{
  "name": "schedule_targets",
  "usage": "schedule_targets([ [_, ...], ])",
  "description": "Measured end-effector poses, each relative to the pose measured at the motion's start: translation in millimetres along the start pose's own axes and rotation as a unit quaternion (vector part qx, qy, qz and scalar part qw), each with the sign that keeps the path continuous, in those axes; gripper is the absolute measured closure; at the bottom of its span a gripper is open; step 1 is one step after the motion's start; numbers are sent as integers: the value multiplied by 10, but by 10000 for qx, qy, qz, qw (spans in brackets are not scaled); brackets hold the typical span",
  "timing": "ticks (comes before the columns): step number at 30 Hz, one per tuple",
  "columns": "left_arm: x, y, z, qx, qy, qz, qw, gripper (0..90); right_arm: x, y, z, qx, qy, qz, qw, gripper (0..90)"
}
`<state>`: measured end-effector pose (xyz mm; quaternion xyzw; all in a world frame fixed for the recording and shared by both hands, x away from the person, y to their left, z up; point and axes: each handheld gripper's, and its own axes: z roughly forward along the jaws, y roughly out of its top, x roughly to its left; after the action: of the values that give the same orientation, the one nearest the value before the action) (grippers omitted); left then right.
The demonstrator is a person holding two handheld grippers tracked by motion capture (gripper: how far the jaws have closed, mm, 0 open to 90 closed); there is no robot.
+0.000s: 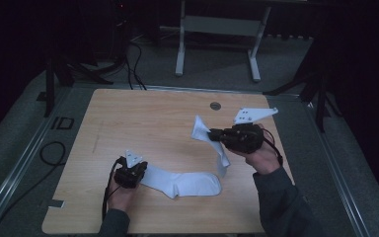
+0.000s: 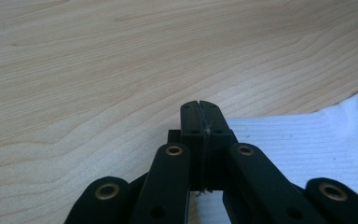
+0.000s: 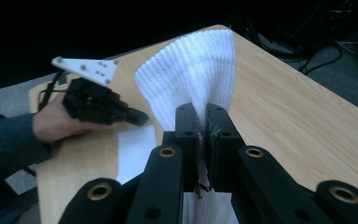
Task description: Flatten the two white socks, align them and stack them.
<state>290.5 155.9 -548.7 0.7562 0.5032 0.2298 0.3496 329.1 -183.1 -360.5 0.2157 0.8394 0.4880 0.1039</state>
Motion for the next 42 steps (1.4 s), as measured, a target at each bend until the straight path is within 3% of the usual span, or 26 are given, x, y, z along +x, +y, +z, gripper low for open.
schedule_targets([
  [6, 0, -2, 4, 3, 6, -19, 10000, 893, 117, -88, -46, -35, 244, 84, 9997, 846],
  [10, -2, -2, 3, 2, 10, -14, 10000, 892, 133, -144, 15, 61, 250, 112, 9996, 846],
  [19, 16, -2, -11, -15, 17, -49, 10000, 890, 229, -378, 408, 292, 416, 351, 9981, 845],
  [25, 33, -2, -26, -13, 29, -59, 10000, 890, 362, -533, 803, 537, 370, 443, 9969, 844],
  [26, 33, -2, -26, -13, 29, -59, 10000, 890, 362, -533, 803, 537, 370, 443, 9969, 844],
  [28, 42, -3, -33, -31, 36, -92, 9999, 890, 418, -594, 1001, 668, 357, 513, 9958, 844],
  [37, 86, -38, -137, -9, 79, -125, 9999, 888, 553, -626, 1410, 849, 230, 584, 9944, 838],
  [42, 152, -67, -250, -60, 170, -245, 9995, 888, 634, -633, 1604, 993, 210, 681, 9925, 839],
])
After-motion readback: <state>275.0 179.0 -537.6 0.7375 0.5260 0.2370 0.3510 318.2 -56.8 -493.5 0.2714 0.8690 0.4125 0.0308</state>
